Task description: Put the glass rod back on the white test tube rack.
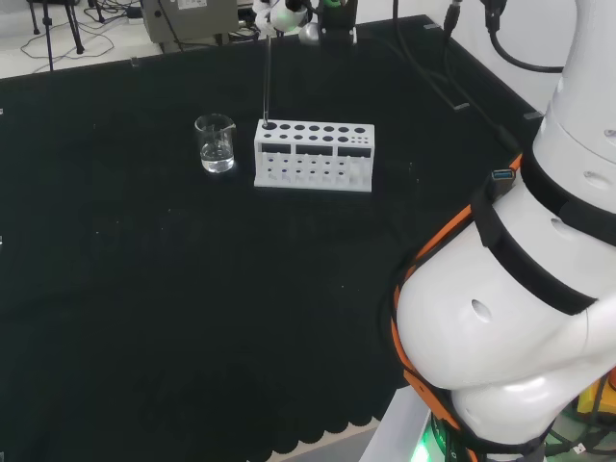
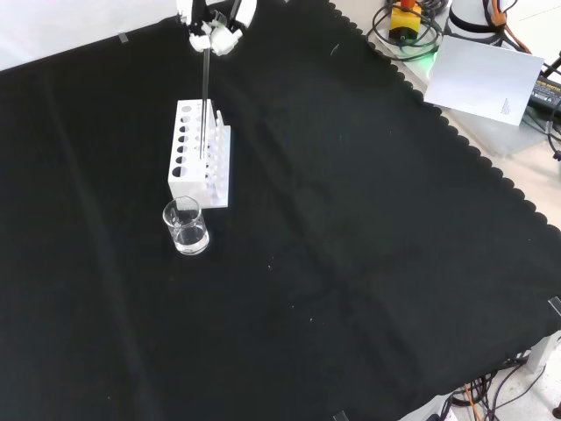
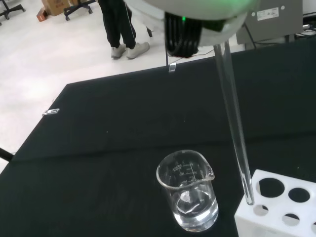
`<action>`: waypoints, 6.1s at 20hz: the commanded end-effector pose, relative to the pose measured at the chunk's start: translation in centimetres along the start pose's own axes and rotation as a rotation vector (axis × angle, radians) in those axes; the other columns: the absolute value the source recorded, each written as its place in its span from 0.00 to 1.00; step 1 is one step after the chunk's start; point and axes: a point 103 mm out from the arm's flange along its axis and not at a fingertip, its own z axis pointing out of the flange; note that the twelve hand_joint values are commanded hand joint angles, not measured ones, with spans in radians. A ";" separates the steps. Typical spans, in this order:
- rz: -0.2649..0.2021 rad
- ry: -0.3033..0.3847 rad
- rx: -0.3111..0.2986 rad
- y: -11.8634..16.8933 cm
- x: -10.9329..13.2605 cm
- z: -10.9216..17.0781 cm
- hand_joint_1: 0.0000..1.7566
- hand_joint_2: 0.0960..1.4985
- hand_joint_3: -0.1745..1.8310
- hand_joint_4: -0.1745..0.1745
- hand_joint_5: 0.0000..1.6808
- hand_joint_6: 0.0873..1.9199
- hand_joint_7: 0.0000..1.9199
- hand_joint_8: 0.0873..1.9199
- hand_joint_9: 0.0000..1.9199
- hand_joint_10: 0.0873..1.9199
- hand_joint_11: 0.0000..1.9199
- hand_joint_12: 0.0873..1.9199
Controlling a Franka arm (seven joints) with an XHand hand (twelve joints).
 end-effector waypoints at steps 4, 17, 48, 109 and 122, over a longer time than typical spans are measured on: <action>0.007 0.006 0.015 0.8 -0.6 1.0 0.75 0.46 0.35 0.00 0.74 0.15 0.65 0.48 0.93 0.35 0.73 0.53; 0.012 0.018 0.020 1.6 -1.2 1.4 0.75 0.46 0.35 0.00 0.74 0.15 0.65 0.48 0.93 0.35 0.73 0.53; 0.020 0.010 0.111 3.6 -2.2 6.1 0.75 0.47 0.35 0.00 0.74 0.15 0.65 0.48 0.93 0.35 0.73 0.53; 0.055 0.086 0.227 4.5 -4.5 8.0 0.78 0.15 0.58 0.00 0.22 0.42 0.50 0.38 0.96 0.24 0.83 0.43; 0.070 0.061 0.185 2.9 -5.0 5.1 0.79 0.17 0.58 0.00 0.28 0.43 0.51 0.38 0.96 0.23 0.82 0.43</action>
